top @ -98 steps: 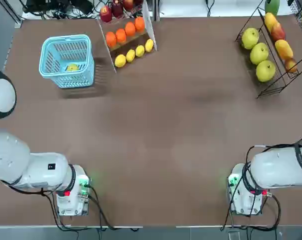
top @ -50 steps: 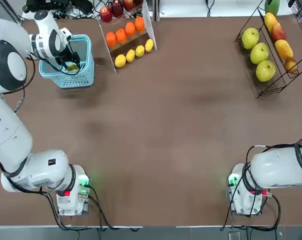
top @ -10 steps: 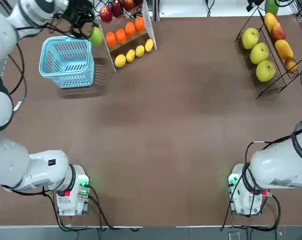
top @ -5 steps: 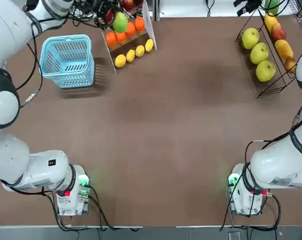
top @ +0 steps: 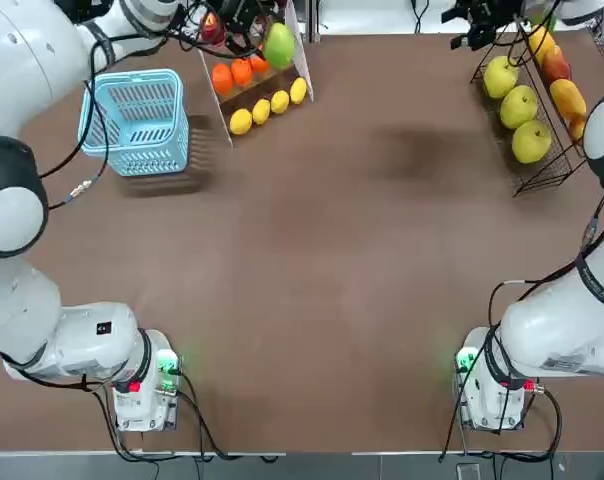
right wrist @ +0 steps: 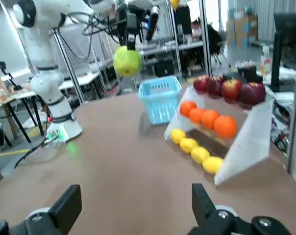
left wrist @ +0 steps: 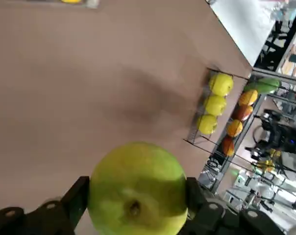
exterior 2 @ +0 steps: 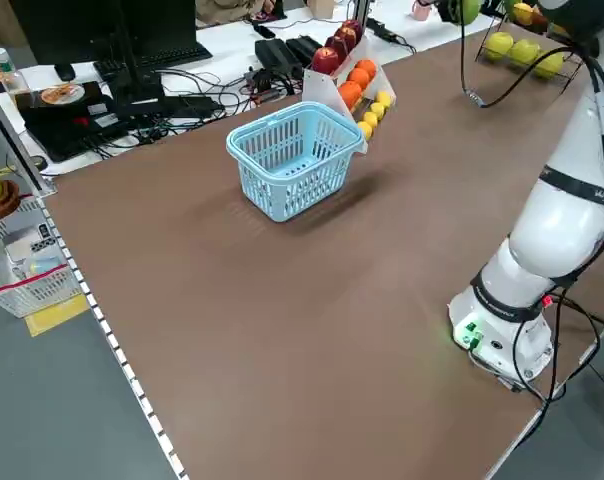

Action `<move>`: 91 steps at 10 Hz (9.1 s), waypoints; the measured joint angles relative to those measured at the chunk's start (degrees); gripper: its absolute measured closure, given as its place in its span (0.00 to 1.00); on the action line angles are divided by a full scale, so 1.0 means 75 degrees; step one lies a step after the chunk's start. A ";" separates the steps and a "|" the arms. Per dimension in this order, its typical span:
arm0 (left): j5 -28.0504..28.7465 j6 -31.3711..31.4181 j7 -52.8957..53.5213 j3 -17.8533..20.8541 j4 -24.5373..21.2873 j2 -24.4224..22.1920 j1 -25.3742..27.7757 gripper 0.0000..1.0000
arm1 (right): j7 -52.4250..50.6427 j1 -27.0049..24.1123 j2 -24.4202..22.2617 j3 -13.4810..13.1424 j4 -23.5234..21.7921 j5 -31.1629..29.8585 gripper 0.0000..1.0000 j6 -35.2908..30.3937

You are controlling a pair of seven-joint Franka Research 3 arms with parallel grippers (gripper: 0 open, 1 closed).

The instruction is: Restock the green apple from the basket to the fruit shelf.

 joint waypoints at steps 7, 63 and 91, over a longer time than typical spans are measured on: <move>0.0305 0.2872 -0.1024 0.0012 0.1251 0.1916 -0.2274 0.16 | -0.1334 0.0918 0.0036 0.0033 -0.1340 0.1874 0.00 -0.0280; 0.6013 -0.4692 0.2568 0.4300 0.1815 -0.0634 -0.0863 0.00 | 0.1368 0.0575 -0.0353 0.0048 0.0212 -0.0492 0.13 0.1758; 0.5995 -0.5265 0.3159 0.5162 0.2202 -0.1066 -0.1854 0.00 | 1.1315 0.0863 -0.1212 -0.0019 0.3486 -0.9521 0.13 -0.0378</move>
